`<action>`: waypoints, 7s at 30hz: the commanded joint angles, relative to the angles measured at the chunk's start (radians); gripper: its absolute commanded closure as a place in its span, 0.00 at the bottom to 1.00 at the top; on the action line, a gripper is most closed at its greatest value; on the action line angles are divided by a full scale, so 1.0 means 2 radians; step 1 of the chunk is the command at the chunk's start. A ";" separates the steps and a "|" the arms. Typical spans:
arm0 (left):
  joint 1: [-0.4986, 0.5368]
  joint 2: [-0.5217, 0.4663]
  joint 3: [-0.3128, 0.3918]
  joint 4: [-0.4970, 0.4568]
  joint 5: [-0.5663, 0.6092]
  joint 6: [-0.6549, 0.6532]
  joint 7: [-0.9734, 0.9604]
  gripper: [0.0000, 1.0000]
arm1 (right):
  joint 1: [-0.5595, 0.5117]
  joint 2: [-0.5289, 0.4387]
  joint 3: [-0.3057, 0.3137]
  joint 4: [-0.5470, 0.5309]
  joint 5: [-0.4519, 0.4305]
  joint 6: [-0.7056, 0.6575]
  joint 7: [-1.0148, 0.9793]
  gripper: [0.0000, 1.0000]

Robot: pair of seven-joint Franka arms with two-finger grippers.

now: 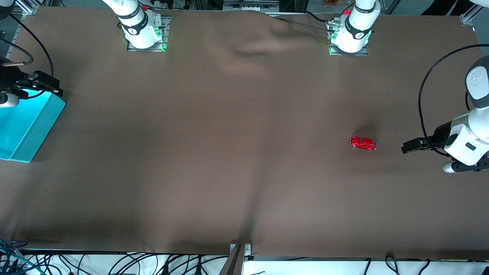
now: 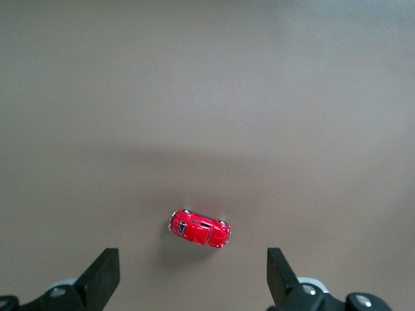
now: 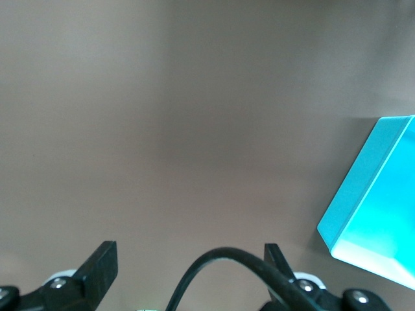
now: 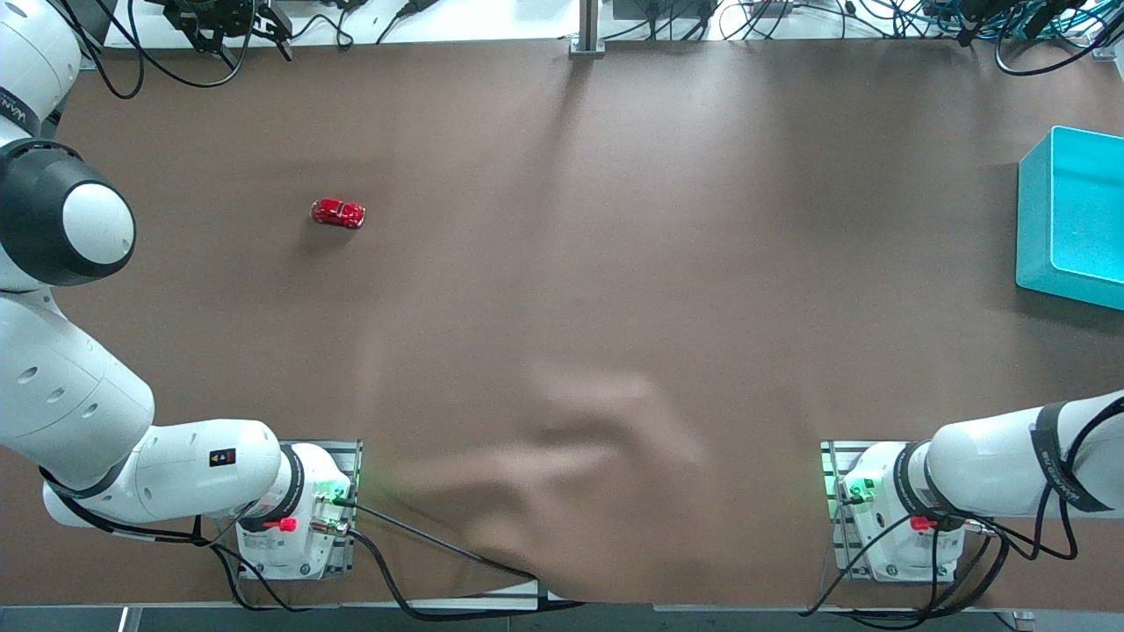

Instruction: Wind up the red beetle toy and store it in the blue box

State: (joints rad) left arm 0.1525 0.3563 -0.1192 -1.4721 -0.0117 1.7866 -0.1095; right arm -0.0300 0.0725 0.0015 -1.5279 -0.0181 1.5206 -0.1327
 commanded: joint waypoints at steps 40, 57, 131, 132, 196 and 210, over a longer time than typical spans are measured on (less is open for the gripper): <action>0.010 0.038 0.000 -0.014 0.004 -0.021 -0.248 0.00 | -0.003 0.001 -0.011 0.015 0.016 0.011 0.049 0.00; 0.011 0.083 0.000 -0.055 0.007 -0.004 -0.491 0.00 | -0.002 0.001 -0.010 0.015 0.016 0.007 0.040 0.00; 0.002 0.083 -0.038 -0.219 0.010 0.207 -0.714 1.00 | -0.002 0.002 -0.010 0.015 0.016 0.011 0.040 0.00; 0.001 0.083 -0.042 -0.218 0.010 0.207 -0.714 1.00 | -0.002 0.002 -0.010 0.015 0.016 0.011 0.040 0.00; 0.020 0.131 -0.043 -0.204 0.037 0.217 -0.702 1.00 | -0.002 0.002 -0.010 0.015 0.017 0.008 0.041 0.00; 0.053 0.135 -0.043 -0.204 0.067 0.217 -0.670 1.00 | -0.002 0.003 -0.010 0.015 0.017 0.010 0.041 0.00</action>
State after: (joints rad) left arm 0.2280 0.5864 -0.2062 -1.8954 0.0725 2.2143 -1.4837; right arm -0.0326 0.0715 -0.0164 -1.5213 -0.0040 1.5512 -0.0437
